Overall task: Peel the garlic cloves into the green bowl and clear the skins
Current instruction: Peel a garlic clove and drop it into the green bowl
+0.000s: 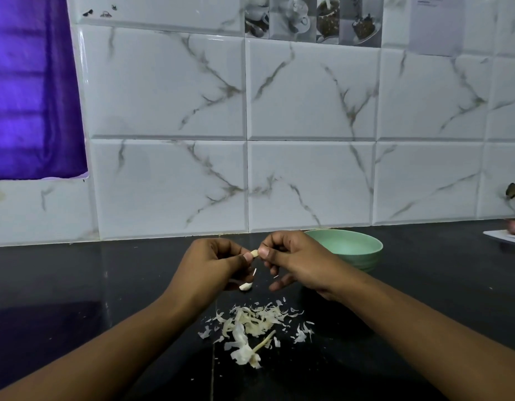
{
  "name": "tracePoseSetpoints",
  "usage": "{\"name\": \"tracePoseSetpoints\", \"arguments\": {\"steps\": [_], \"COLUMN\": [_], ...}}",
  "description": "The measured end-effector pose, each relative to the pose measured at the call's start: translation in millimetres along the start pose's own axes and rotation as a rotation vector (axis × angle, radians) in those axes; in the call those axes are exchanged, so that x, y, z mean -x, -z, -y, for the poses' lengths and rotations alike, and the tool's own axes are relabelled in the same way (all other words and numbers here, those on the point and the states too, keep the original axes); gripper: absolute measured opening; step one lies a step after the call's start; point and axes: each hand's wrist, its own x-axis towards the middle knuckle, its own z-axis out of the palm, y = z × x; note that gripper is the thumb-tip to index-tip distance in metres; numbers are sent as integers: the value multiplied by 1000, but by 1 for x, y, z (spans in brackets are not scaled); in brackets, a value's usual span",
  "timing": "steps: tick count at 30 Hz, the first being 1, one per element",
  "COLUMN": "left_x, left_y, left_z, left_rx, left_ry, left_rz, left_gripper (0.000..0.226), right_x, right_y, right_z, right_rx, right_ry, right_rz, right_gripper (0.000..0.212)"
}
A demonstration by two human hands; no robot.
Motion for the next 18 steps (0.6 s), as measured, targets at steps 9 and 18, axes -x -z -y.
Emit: {"name": "tracePoseSetpoints", "arguments": {"steps": [9, 18], "left_x": [2, 1], "left_y": [2, 1], "left_z": [-5, -3], "left_rx": [266, 240], "left_ry": [263, 250], "left_rz": [96, 143], "left_gripper": [13, 12], "right_x": [-3, -2], "right_y": [1, 19], "right_z": [-6, -1], "right_rx": [657, 280], "right_ry": [496, 333], "right_rz": [-86, -82], "right_gripper": [9, 20]}}
